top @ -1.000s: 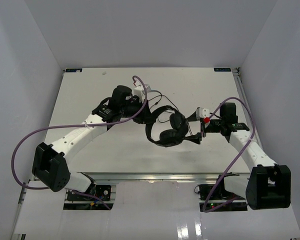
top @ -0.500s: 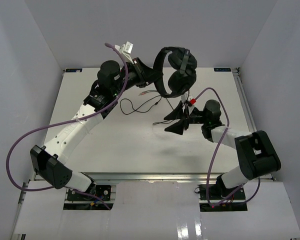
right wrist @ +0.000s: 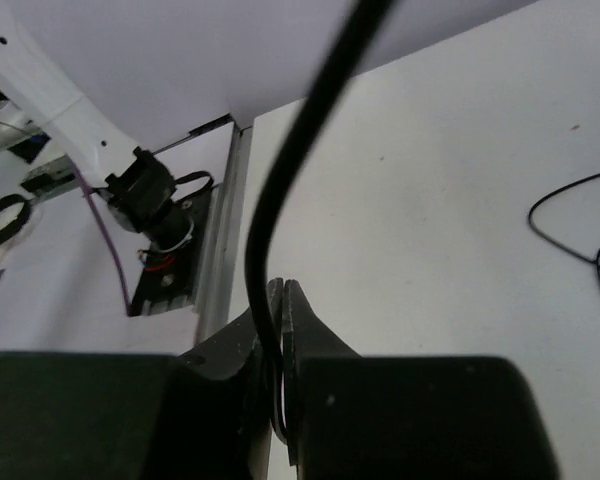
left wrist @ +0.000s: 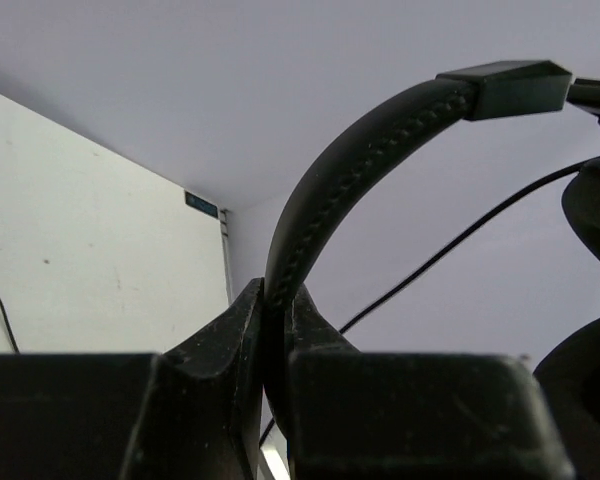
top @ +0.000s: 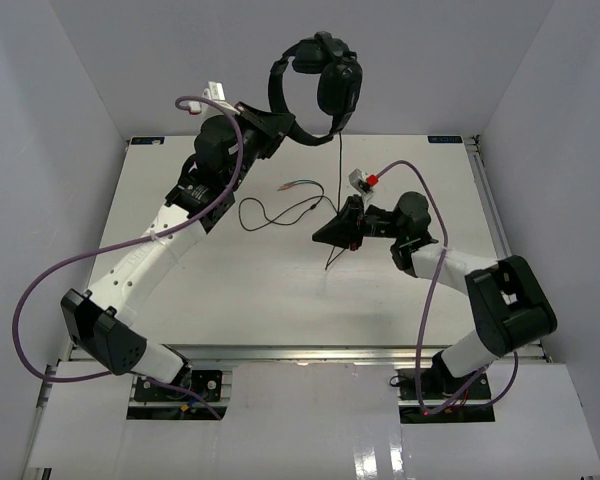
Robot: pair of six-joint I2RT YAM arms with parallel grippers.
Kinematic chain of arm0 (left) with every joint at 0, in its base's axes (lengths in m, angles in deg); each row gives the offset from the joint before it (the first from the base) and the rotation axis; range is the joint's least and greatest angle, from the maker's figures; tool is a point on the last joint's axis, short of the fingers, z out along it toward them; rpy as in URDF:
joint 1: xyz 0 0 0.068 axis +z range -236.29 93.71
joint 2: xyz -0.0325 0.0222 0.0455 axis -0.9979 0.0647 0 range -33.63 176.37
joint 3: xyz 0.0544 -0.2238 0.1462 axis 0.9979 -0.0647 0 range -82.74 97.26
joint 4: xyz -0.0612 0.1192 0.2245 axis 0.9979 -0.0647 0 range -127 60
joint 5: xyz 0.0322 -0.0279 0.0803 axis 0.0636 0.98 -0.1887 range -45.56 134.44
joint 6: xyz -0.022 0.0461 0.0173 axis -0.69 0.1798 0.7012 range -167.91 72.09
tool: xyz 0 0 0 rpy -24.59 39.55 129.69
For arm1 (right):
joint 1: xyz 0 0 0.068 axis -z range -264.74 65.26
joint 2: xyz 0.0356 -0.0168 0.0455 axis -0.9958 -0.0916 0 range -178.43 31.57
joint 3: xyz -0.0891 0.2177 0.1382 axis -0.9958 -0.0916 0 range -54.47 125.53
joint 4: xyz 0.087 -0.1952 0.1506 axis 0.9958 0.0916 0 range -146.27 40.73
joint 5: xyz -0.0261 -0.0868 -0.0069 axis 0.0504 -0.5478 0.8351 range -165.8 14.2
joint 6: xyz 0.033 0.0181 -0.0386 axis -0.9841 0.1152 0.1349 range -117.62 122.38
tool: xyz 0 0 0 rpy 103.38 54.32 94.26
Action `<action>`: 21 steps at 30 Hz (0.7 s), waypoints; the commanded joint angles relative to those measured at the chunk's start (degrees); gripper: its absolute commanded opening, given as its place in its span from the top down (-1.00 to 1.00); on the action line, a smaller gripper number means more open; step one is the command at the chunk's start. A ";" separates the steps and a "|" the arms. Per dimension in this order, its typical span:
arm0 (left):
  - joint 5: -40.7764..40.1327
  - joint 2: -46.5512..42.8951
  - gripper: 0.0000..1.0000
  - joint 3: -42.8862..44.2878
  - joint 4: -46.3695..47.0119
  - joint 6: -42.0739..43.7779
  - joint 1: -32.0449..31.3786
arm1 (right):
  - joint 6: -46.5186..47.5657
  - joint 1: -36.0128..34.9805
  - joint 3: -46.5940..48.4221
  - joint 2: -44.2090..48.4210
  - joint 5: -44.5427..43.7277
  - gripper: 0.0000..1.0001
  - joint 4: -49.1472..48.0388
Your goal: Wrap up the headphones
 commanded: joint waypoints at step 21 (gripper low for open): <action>-27.45 12.02 1.00 -0.61 0.46 30.21 1.20 | 74.22 -9.86 16.58 23.41 -56.79 0.85 77.56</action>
